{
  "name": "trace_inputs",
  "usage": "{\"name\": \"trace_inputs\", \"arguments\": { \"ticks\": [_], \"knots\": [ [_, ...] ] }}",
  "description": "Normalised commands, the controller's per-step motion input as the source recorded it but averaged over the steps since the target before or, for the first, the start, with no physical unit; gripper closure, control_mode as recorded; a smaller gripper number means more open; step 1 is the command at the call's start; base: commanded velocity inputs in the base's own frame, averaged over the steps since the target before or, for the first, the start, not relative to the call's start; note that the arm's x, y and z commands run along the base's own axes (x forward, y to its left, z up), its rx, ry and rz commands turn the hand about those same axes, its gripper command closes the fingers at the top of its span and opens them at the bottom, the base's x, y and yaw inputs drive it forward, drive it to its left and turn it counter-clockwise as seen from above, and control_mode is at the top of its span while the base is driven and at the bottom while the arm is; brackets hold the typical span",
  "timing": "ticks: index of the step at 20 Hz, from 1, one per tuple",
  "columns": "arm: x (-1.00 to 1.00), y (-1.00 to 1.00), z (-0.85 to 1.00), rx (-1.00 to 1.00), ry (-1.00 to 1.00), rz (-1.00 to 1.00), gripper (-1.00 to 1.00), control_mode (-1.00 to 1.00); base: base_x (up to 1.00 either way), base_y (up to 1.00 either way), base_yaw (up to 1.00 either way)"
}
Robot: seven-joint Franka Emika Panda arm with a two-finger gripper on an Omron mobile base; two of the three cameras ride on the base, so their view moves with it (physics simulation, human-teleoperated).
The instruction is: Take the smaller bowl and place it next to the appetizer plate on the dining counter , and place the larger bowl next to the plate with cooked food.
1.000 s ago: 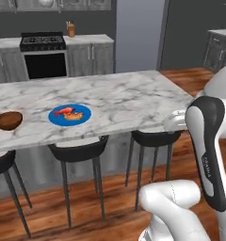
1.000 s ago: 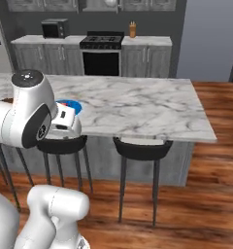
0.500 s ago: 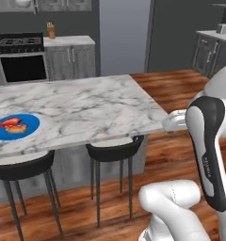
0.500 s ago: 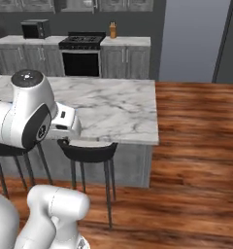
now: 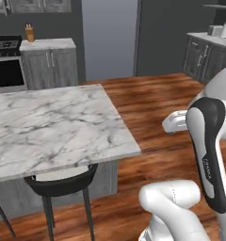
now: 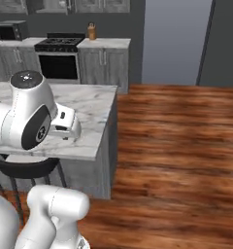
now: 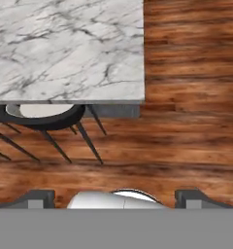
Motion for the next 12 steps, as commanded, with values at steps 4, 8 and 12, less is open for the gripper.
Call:
{"name": "trace_inputs", "arguments": {
  "ticks": [4,8,12],
  "knots": [
    [0.0,0.0,0.0,0.0,0.0,0.0,-1.0,1.0,1.0,-1.0,0.0],
    [0.0,0.0,0.0,0.0,0.0,0.0,-1.0,1.0,0.96,-1.0,0.0],
    [0.0,0.0,0.0,0.0,0.0,0.0,-1.0,1.0,0.94,-1.0,0.02]
  ]
}}
